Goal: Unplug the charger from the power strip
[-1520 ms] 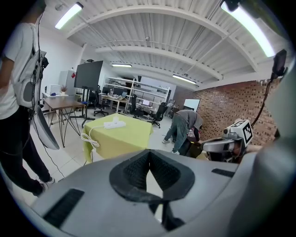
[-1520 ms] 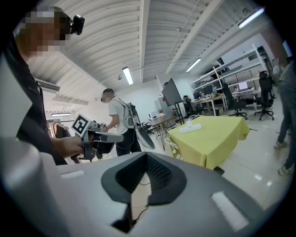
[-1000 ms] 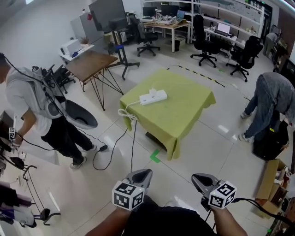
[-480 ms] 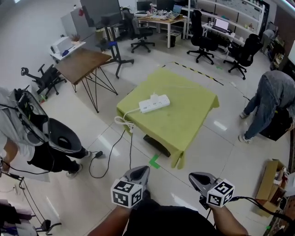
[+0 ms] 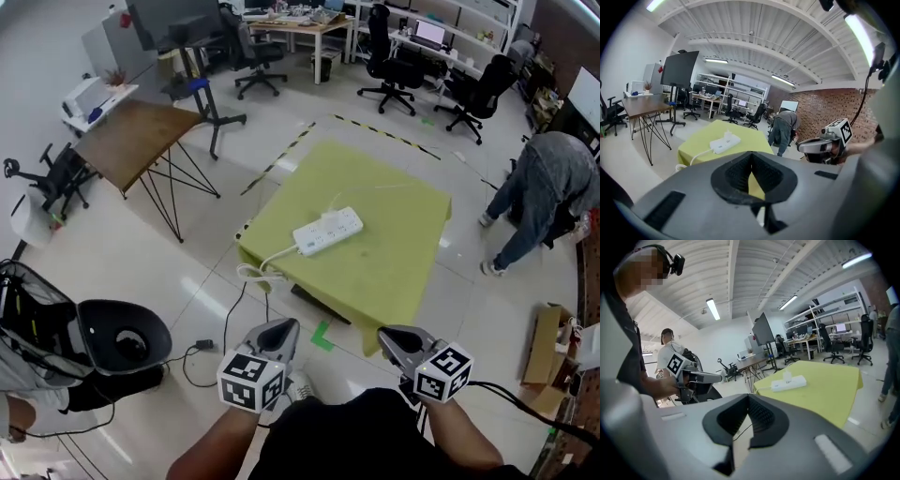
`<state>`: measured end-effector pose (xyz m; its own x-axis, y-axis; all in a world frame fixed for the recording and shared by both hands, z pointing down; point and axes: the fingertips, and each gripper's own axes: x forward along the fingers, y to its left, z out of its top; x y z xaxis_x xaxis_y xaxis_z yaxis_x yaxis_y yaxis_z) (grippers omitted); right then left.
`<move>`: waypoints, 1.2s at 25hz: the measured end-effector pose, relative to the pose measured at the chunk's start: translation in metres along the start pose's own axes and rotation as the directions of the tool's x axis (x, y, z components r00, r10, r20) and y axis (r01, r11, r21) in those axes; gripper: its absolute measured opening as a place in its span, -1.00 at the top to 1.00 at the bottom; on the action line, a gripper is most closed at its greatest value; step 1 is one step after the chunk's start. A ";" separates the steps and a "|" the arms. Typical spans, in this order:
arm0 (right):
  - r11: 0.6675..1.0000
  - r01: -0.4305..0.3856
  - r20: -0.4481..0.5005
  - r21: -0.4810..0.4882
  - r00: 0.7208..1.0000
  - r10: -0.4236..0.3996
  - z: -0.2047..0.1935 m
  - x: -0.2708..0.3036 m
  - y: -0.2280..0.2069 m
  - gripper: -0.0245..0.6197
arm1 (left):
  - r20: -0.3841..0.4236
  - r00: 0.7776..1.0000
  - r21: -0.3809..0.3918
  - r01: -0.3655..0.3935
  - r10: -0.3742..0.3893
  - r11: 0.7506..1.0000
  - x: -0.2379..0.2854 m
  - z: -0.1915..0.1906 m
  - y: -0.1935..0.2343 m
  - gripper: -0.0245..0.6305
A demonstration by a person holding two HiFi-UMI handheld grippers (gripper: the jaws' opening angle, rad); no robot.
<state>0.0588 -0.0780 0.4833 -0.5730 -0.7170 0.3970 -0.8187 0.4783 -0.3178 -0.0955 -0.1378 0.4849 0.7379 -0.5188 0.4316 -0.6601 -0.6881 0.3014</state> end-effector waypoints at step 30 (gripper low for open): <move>0.999 -0.051 -0.094 -0.013 0.994 0.050 0.043 0.153 -0.140 0.72 | -0.054 0.983 -0.096 -0.178 0.173 0.979 0.082 0.029 0.053 0.91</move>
<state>0.0870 -0.2761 0.5517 -0.6142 -0.6413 0.4599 -0.7886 0.5209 -0.3268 -0.0661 -0.2317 0.5113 0.6039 -0.6016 0.5228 -0.7910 -0.5332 0.3001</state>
